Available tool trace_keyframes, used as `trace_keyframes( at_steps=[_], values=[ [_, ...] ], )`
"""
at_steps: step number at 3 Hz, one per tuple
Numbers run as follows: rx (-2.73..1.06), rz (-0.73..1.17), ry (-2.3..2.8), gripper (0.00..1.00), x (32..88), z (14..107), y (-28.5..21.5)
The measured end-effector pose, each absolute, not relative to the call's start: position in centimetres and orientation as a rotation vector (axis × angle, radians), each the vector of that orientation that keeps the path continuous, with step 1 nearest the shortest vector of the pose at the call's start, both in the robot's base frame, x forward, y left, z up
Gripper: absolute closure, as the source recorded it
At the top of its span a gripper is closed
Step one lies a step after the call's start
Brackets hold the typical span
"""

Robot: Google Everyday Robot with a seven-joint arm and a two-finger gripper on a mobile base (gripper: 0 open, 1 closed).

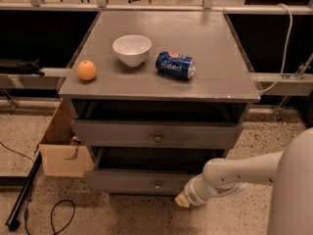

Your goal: Close middle drawer

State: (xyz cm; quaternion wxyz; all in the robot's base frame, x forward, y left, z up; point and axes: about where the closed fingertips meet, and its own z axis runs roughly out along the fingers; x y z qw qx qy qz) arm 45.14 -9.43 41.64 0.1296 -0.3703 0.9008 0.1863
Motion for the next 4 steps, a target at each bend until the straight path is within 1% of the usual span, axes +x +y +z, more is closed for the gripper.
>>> trace_keyframes(
  at_steps=[1,2,3,4],
  values=[
    [-1.078,0.543,2.619,1.00,45.0,41.6,-9.4],
    [-1.074,0.517,2.625,1.00,47.4,41.1,-9.2],
    [-1.043,0.450,2.654,1.00,53.2,40.1,-10.3],
    [-1.044,0.450,2.654,0.97,53.1,40.1,-10.3]
  ],
)
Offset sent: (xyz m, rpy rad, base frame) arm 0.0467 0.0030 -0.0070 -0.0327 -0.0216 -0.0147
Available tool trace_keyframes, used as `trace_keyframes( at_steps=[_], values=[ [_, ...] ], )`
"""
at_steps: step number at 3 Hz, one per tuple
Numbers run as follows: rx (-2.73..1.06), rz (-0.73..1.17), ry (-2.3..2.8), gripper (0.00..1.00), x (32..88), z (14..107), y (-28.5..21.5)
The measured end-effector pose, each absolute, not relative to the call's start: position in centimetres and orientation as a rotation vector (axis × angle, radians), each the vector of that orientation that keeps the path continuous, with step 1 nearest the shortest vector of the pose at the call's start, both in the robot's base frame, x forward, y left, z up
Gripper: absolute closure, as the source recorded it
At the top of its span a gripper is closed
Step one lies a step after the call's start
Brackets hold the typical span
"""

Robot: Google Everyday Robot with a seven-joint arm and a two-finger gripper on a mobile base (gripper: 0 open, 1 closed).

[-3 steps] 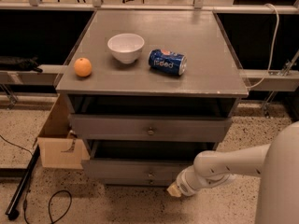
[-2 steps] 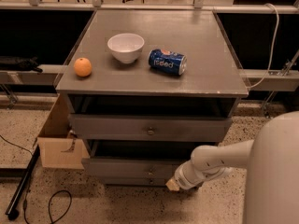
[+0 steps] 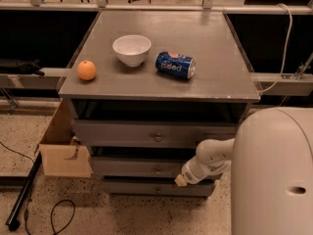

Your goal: Close middle drawer

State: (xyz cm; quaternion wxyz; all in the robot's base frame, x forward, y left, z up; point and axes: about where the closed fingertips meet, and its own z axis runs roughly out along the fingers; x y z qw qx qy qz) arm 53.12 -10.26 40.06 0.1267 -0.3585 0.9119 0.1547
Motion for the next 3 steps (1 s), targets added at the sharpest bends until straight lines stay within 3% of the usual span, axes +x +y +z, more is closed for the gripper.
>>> trace_keyframes(
  at_steps=[3],
  values=[
    [-1.044,0.451,2.654,0.19,53.11,40.05,-10.25]
  ],
)
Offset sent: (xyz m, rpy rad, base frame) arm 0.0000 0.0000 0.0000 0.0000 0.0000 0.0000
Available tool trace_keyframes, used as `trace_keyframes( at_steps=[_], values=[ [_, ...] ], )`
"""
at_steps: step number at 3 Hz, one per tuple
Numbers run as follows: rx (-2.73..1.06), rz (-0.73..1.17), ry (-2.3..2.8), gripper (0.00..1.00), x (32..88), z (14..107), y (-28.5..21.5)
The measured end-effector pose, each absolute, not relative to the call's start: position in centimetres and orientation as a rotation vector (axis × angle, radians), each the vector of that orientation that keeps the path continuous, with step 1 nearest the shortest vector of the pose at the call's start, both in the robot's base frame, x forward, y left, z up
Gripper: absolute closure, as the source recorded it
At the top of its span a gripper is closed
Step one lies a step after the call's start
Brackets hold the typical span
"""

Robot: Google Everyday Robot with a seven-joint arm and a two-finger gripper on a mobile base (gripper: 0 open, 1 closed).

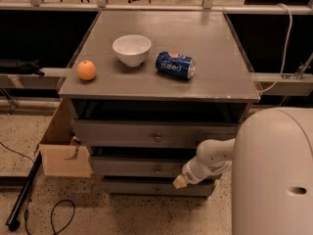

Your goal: Close middle drawer

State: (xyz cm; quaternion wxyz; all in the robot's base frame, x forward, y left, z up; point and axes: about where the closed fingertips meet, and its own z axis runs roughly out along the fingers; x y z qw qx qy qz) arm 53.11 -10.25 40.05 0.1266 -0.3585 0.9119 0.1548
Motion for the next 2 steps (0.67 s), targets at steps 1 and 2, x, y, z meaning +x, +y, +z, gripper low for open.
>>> trace_keyframes(
  at_steps=[1,2],
  values=[
    [-1.044,0.451,2.655,0.00,53.11,40.05,-10.25],
    [-1.044,0.451,2.655,0.00,53.11,40.05,-10.25]
  ],
)
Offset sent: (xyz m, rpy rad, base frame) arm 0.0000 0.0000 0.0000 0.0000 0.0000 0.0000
